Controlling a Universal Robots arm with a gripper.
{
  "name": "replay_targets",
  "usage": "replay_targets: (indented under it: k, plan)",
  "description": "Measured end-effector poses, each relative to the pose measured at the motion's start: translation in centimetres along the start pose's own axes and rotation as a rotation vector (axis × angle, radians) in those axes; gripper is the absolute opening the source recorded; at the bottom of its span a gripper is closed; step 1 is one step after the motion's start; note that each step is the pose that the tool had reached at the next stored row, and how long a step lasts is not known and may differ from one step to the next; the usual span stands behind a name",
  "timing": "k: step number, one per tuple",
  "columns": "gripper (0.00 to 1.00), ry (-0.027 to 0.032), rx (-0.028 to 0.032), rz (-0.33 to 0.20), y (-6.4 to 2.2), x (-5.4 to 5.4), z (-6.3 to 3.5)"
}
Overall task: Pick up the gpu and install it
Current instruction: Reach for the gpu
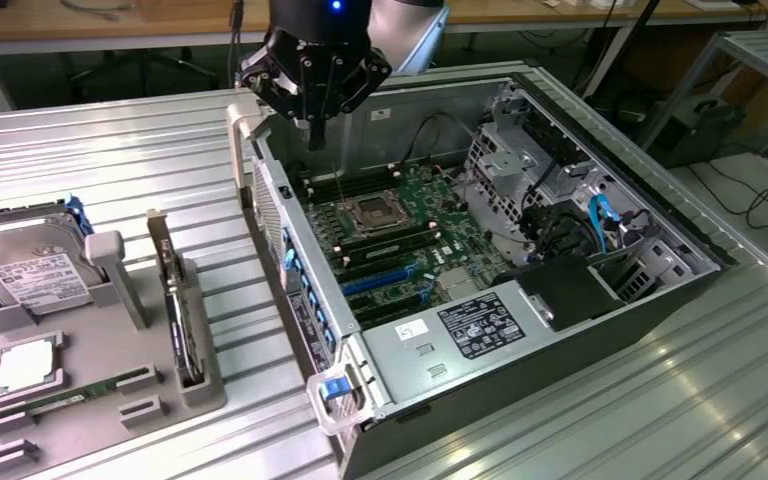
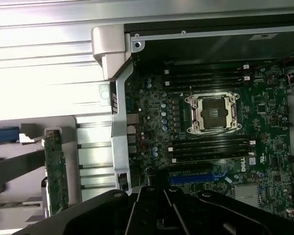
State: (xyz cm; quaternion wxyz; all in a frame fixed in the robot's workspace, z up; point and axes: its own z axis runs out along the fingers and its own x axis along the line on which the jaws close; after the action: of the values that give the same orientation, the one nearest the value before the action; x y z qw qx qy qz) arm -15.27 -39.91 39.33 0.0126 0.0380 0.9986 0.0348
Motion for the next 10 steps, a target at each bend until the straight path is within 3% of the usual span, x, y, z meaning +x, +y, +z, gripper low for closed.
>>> replay_targets:
  k: [10]
  plan:
    - [0.11, -0.0001, 0.0, 0.0, -0.06, 0.67, -0.02]
